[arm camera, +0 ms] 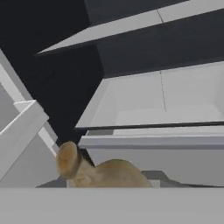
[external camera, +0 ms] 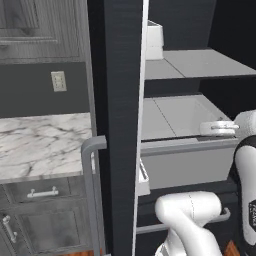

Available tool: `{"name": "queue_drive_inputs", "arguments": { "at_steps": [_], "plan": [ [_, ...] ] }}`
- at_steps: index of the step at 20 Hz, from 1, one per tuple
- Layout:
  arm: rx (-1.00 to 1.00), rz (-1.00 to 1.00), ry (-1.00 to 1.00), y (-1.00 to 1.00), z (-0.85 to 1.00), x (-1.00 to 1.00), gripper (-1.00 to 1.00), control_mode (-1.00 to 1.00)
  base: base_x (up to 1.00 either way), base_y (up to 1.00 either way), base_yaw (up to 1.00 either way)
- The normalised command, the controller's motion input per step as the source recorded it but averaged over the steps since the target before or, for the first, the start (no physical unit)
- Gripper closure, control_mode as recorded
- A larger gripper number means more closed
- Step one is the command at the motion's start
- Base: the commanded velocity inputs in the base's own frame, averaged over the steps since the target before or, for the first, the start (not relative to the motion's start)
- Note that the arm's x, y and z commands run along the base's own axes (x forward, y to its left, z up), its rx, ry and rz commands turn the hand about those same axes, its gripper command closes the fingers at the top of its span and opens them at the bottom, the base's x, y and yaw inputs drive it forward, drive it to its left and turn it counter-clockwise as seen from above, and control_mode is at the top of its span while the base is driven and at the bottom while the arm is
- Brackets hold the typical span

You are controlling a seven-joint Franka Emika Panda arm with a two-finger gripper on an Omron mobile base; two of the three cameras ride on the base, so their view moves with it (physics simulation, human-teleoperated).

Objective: Grab the lime and garlic from the fridge, place them in the blender, close the lid, and turn on the blender to create a marinade.

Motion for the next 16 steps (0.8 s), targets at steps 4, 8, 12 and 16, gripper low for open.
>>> {"name": "queue_drive_inputs", "arguments": {
  "at_steps": [4, 8, 12, 16],
  "plan": [
    [0.00, 0.00, 0.00, 0.00, 0.00, 0.00, 1.00, 1.00, -1.00, 0.05, -0.01],
    [0.00, 0.00, 0.00, 0.00, 0.00, 0.00, 1.00, 1.00, -1.00, 0.31, 0.00],
    [0.00, 0.00, 0.00, 0.00, 0.00, 0.00, 1.00, 1.00, -1.00, 0.61, 0.00],
    [0.00, 0.00, 0.00, 0.00, 0.00, 0.00, 1.00, 1.00, -1.00, 0.85, 0.01]
  ]
}}
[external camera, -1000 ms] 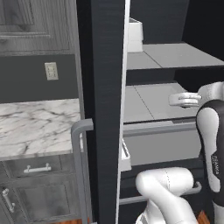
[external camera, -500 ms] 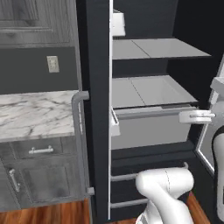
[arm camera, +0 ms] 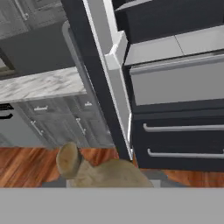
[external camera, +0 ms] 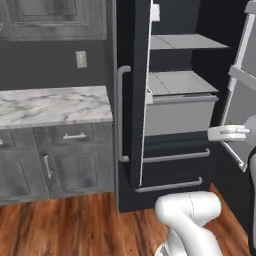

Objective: Grab the lime and garlic from the fridge, place them in the blender, close the lid, and turn on the blender to create a marinade.

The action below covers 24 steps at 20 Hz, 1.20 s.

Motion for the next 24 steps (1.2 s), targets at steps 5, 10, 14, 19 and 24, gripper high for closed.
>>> {"name": "queue_drive_inputs", "arguments": {
  "at_steps": [5, 10, 14, 19, 24],
  "plan": [
    [0.00, 0.00, 0.00, 0.00, 0.00, 0.00, 1.00, 1.00, -1.00, 0.89, 0.14],
    [0.00, 0.00, 0.00, 0.00, 0.00, 0.00, 1.00, 1.00, -1.00, 0.69, 0.34],
    [0.00, 0.00, 0.00, 0.00, 0.00, 0.00, 1.00, 1.00, -1.00, 0.76, 0.48],
    [0.00, 0.00, 0.00, 0.00, 0.00, 0.00, 1.00, 1.00, -1.00, 0.58, 0.48],
    [0.00, 0.00, 0.00, 0.00, 0.00, 0.00, 1.00, 1.00, -1.00, 0.48, 0.43]
  ]
}}
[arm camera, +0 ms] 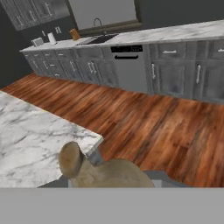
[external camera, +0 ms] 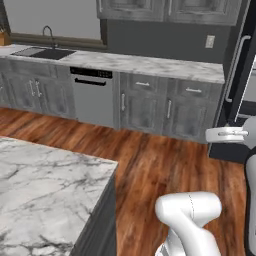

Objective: Grab the lime and garlic from the fridge, place them in the blender, close the lid, and turn on the blender to create a marinade.

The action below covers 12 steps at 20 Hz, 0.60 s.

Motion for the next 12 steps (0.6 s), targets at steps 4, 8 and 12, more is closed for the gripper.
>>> {"name": "queue_drive_inputs", "arguments": {
  "at_steps": [4, 8, 12],
  "plan": [
    [0.00, 0.00, 0.00, 0.00, 0.00, 0.00, 1.00, 1.00, -1.00, 0.14, 0.34],
    [0.00, 0.00, 0.00, 0.00, 0.00, 0.00, 1.00, 1.00, -1.00, 0.24, 0.24],
    [0.00, 0.00, 0.00, 0.00, 0.00, 0.00, 1.00, 1.00, -1.00, 0.70, 0.20]
  ]
}}
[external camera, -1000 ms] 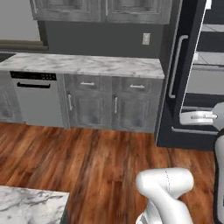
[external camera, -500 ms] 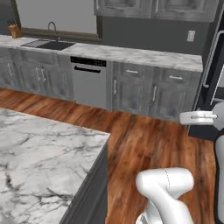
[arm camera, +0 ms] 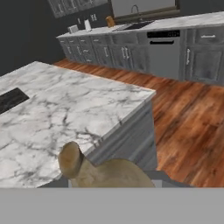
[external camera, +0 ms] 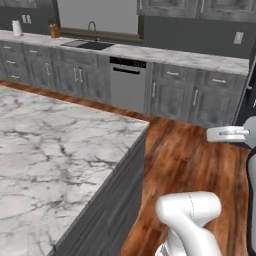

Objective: Grab the lime and garlic from the fridge, place them in the blender, close the lid, and turn on the blender to create a marinade.

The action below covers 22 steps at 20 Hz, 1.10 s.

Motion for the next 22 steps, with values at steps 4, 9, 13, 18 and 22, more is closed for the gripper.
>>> {"name": "queue_drive_inputs", "arguments": {
  "at_steps": [4, 9, 13, 18, 22],
  "plan": [
    [0.00, 0.00, 0.00, 0.00, 0.00, 0.00, 1.00, 1.00, -1.00, 0.84, 0.23],
    [0.00, 0.00, 0.00, 0.00, 0.00, 0.00, 1.00, 1.00, -1.00, 1.00, 0.21],
    [0.00, 0.00, 0.00, 0.00, 0.00, 0.00, 1.00, 1.00, -1.00, 1.00, 0.18],
    [0.00, 0.00, 0.00, 0.00, 0.00, 0.00, 1.00, 1.00, -0.89, 1.00, 0.05],
    [0.00, 0.00, 0.00, 0.00, 0.00, 0.00, 1.00, 1.00, -0.24, 1.00, -0.04]
  ]
}}
